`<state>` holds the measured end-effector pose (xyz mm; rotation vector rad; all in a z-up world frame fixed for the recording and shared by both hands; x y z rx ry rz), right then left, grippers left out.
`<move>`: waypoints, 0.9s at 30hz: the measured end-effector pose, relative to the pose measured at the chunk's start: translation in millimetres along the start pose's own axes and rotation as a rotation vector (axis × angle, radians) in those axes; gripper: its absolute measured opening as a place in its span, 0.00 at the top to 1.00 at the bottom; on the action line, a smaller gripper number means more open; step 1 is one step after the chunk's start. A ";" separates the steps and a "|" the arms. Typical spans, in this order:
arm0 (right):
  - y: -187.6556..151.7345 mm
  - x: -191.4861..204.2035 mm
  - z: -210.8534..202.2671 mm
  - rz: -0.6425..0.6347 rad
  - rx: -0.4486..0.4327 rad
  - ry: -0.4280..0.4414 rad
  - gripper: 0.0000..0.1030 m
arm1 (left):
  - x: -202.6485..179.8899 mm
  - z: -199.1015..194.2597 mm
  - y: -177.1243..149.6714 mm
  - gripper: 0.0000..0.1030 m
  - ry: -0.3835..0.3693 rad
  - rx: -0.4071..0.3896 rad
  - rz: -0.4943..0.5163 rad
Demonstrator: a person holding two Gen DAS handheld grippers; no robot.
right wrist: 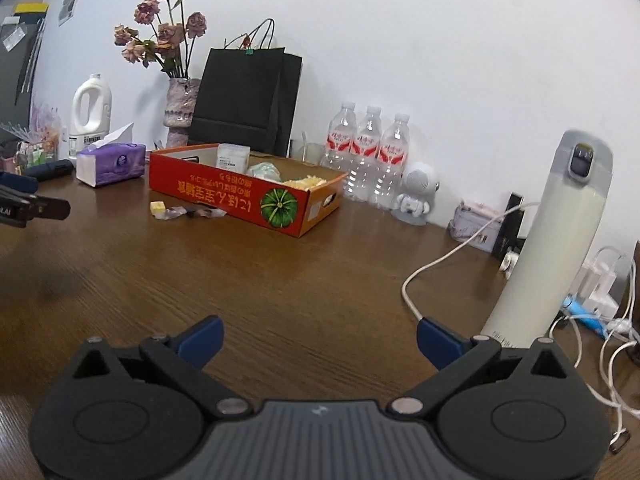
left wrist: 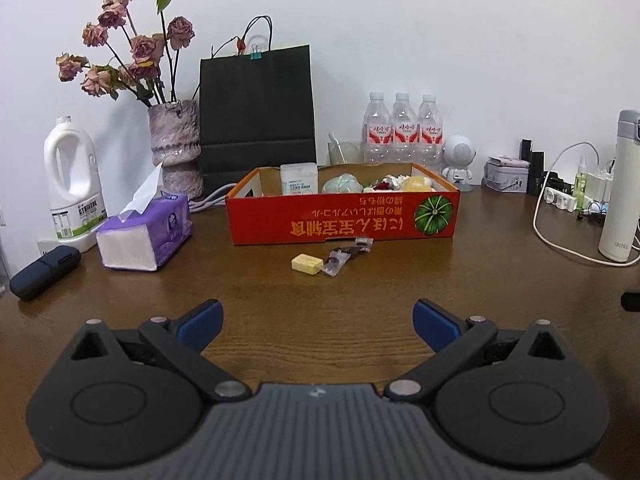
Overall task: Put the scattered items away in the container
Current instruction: 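Move both tools back toward the yellow block and wrappers on the desk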
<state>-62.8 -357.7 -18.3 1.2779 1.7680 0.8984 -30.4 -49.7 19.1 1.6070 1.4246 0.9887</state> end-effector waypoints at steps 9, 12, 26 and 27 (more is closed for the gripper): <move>22.7 34.6 -27.6 0.023 -0.064 0.020 0.00 | 13.2 4.2 1.2 0.00 0.010 0.005 -0.030; 26.7 50.1 -27.9 0.024 -0.062 0.036 0.00 | 21.7 3.1 0.8 0.00 0.010 -0.003 -0.038; 19.4 34.1 -4.2 0.023 0.000 -0.096 0.00 | 63.9 11.7 -6.5 0.00 0.001 0.009 -0.072; 14.1 22.8 -1.0 0.038 0.016 -0.125 0.00 | 64.5 12.9 -7.2 0.00 0.002 0.012 -0.072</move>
Point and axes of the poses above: each gripper's, at about its wrist camera, not at the fingertips, and z roughly the way its jaws point, x to its left, y to its top, the point moved 5 cm from there along z, roughly the way its jaws point, and after that the axes turned 1 degree about x, right-handed, at the moved point
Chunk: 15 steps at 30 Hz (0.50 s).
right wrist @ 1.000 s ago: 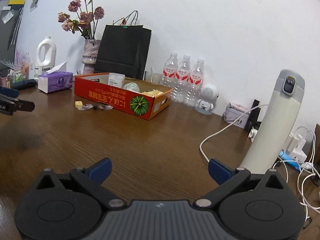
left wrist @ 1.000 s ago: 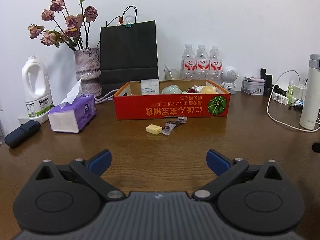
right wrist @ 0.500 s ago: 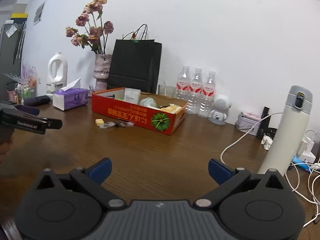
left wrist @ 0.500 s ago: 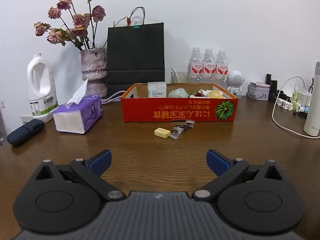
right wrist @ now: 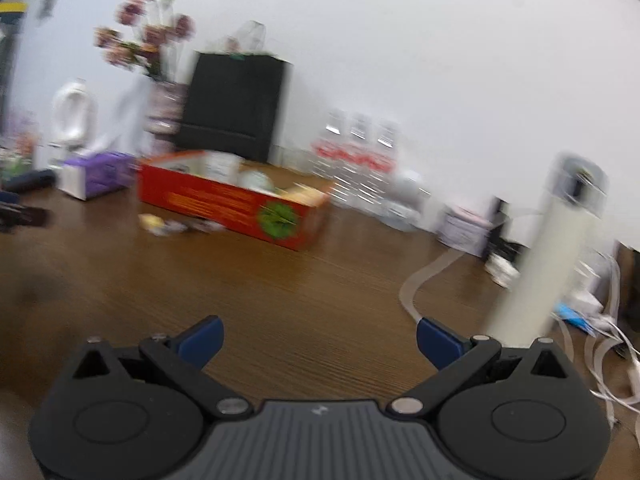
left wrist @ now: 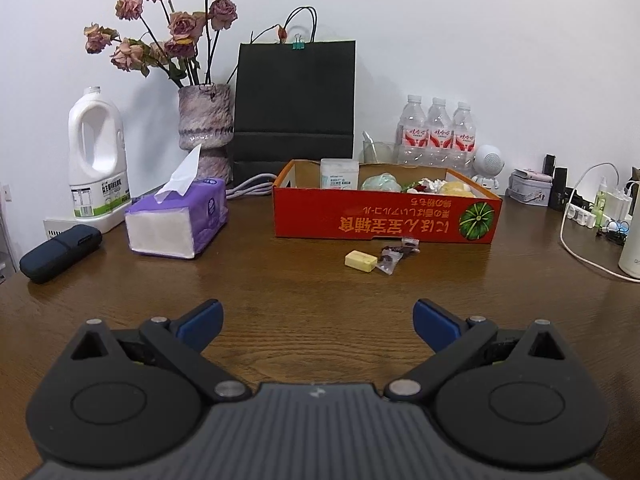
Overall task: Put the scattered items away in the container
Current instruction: 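Move both tools back toward the yellow block and wrappers on the desk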
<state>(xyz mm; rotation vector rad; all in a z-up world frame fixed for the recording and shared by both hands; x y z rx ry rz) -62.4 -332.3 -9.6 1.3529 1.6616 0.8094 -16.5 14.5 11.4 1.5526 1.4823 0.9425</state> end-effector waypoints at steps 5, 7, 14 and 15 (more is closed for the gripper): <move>-10.0 -27.7 7.0 0.082 0.022 -0.027 0.00 | -2.4 3.9 0.9 0.00 0.011 0.013 -0.005; -11.2 -26.9 10.2 0.064 0.025 -0.037 0.00 | -5.8 3.6 1.7 0.00 0.012 0.013 0.001; -10.4 -28.4 16.6 0.058 0.039 -0.023 0.00 | -16.2 1.3 4.1 0.00 0.018 0.006 0.027; -7.7 -27.7 13.6 0.058 0.027 -0.021 0.00 | -17.6 1.2 4.5 0.00 0.019 0.005 0.029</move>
Point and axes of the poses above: each gripper's, at about its wrist camera, not at the fingertips, and z roughly the way its jaws point, x to its left, y to its top, the point moved 5 cm from there along z, roughly the way its jaws point, and after that the axes turned 1 degree about x, right-handed, at the moved point
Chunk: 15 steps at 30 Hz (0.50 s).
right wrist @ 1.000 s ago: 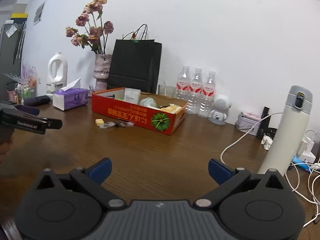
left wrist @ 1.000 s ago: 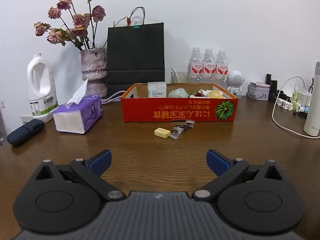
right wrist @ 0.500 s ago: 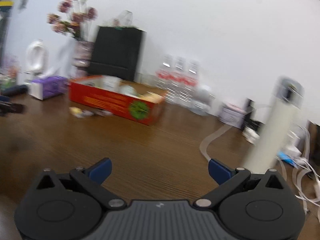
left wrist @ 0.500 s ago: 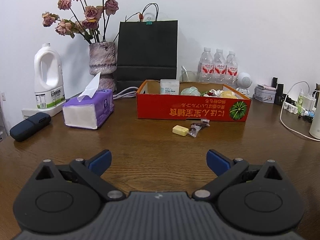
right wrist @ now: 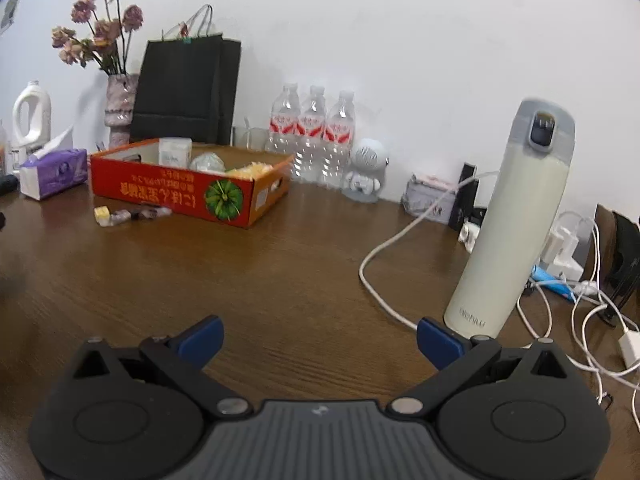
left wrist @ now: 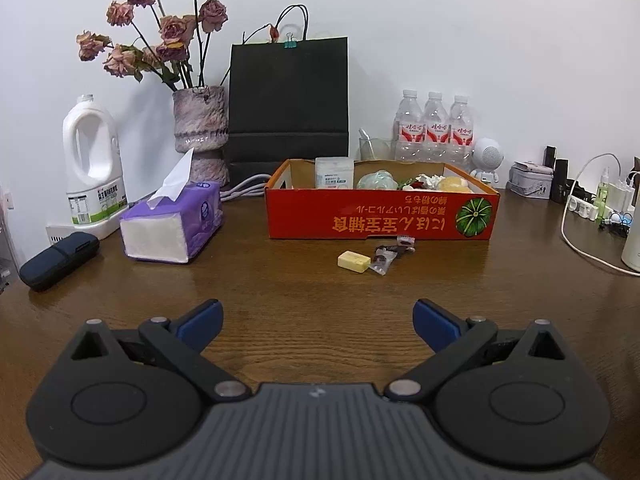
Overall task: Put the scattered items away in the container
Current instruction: 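Move both tools back toward the yellow block and wrappers on the desk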
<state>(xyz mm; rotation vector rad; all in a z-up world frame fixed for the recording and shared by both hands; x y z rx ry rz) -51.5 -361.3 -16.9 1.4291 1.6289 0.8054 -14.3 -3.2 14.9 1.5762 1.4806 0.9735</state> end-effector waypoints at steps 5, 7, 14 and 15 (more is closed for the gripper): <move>3.9 3.5 -3.0 0.004 -0.010 -0.016 0.00 | -2.1 0.6 0.9 0.00 -0.002 0.003 0.006; 1.7 4.4 -2.0 0.006 -0.004 -0.016 0.00 | -2.4 1.1 0.9 0.00 -0.002 0.004 0.009; 2.8 4.1 -10.5 0.032 -0.028 -0.014 0.00 | -0.7 1.6 1.6 0.00 0.005 0.004 0.009; 5.5 7.1 -14.2 0.038 -0.037 -0.002 0.00 | -0.8 1.8 1.6 0.00 0.005 0.004 0.009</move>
Point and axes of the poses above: each gripper's, at about its wrist camera, not at the fingertips, and z roughly the way its jaws point, x to its left, y to its top, the point moved 5 cm from there along z, roughly the way its jaws point, and after that the axes turned 1 degree about x, right-handed, at the moved point
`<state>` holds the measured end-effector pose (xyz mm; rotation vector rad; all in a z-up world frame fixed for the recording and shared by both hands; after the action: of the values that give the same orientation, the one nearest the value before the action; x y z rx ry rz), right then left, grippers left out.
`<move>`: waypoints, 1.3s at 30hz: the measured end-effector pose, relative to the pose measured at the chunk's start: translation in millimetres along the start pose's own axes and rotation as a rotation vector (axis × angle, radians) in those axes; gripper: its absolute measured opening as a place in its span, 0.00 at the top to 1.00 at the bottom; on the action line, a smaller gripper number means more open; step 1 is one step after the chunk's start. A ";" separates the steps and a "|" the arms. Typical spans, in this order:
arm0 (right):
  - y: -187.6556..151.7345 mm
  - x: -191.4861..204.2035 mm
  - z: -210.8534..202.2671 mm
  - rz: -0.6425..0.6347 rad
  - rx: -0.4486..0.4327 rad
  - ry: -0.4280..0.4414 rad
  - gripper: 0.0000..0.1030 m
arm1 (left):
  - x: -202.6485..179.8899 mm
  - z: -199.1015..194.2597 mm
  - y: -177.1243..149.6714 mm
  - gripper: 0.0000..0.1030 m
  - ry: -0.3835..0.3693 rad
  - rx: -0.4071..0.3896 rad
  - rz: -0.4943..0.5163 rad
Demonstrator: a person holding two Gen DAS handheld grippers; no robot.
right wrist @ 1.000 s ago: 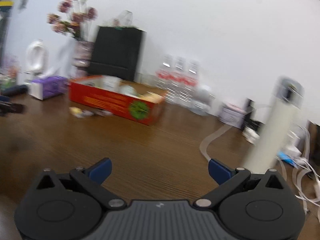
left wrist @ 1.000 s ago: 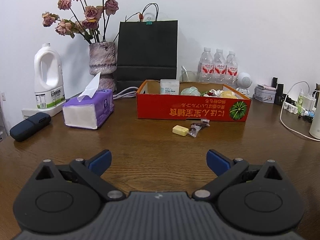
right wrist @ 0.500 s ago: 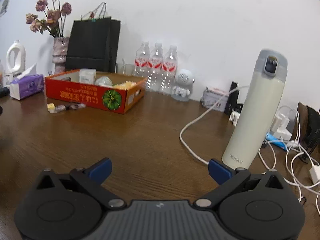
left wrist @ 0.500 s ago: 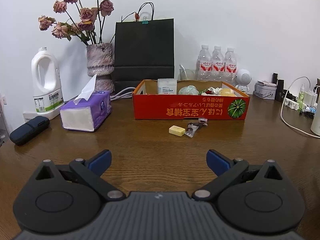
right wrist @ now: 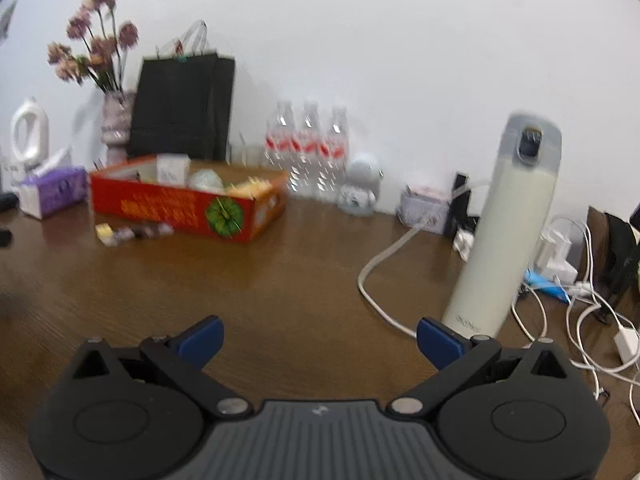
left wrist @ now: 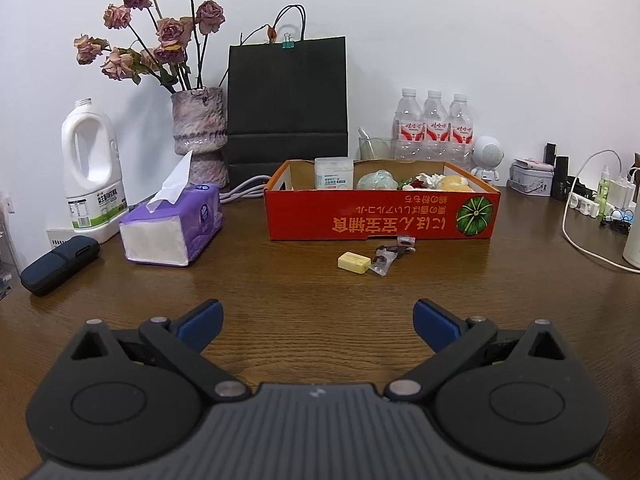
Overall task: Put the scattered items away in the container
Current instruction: 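Move both tools back toward the yellow block and wrappers on the desk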
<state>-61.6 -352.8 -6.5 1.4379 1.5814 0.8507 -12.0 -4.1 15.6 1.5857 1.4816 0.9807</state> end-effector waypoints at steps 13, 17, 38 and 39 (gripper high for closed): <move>1.9 3.0 9.8 -0.025 0.018 -0.022 0.00 | -2.5 1.0 -0.1 0.00 0.011 0.007 0.008; -2.4 -8.3 18.3 -0.002 0.043 -0.031 0.00 | -8.0 1.4 -0.5 0.00 0.005 0.007 0.020; 15.4 50.1 -3.8 0.066 -0.018 0.192 0.00 | -11.5 4.7 1.5 0.00 -0.013 -0.002 0.013; 16.8 64.3 -1.7 0.072 -0.013 0.248 0.00 | -12.2 8.3 2.9 0.00 -0.016 0.001 0.017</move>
<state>-56.7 -286.9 1.0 1.4299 1.7098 1.1155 -3.8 -16.6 14.1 1.6055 1.4597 0.9752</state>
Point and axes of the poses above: each gripper's, at about its wrist camera, not at the fingertips, and z roughly the way its jaws point, x to its left, y to its top, the point moved 5 cm from there along z, roughly the way its jaws point, and after that the axes turned 1 degree about x, right-handed, at the moved point
